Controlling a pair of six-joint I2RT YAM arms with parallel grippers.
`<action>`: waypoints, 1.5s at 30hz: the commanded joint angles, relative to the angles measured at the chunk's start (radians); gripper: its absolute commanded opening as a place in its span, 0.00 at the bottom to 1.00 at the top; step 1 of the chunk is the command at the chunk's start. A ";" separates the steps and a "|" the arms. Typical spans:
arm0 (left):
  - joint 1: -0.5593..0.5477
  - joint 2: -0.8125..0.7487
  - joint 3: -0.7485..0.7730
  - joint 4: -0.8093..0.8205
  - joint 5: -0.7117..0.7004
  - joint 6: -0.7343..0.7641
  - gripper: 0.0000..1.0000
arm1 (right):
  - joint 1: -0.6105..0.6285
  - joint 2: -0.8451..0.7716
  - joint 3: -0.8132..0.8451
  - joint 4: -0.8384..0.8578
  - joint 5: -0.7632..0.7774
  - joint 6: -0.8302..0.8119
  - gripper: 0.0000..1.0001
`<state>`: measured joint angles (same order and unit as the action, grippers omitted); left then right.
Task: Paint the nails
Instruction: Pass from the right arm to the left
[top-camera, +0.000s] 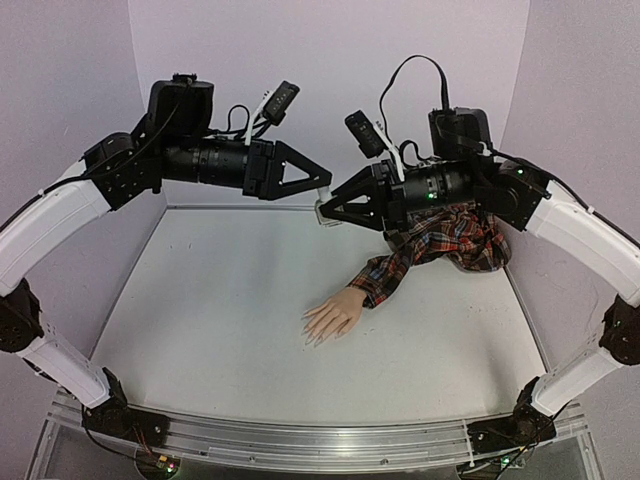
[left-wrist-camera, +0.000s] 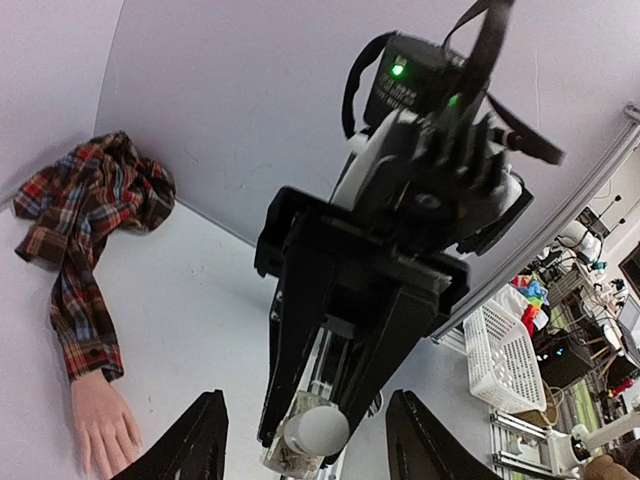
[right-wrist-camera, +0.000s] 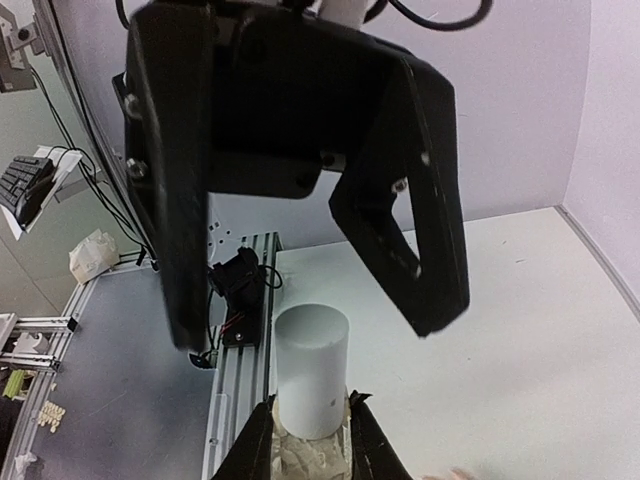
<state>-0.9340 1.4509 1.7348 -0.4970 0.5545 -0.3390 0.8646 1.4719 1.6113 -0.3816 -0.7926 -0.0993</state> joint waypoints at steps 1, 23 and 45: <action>0.000 0.014 0.049 -0.038 0.054 0.019 0.55 | 0.001 0.006 0.046 -0.012 0.042 -0.039 0.00; -0.002 0.067 0.094 -0.053 0.109 0.005 0.28 | 0.005 -0.004 0.059 -0.030 0.054 -0.078 0.00; 0.002 0.000 0.027 -0.114 -0.383 0.062 0.00 | 0.005 -0.056 -0.065 -0.020 0.309 -0.067 0.82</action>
<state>-0.9390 1.5186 1.7779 -0.6140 0.4293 -0.2881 0.8673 1.4586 1.5918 -0.4393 -0.6330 -0.1628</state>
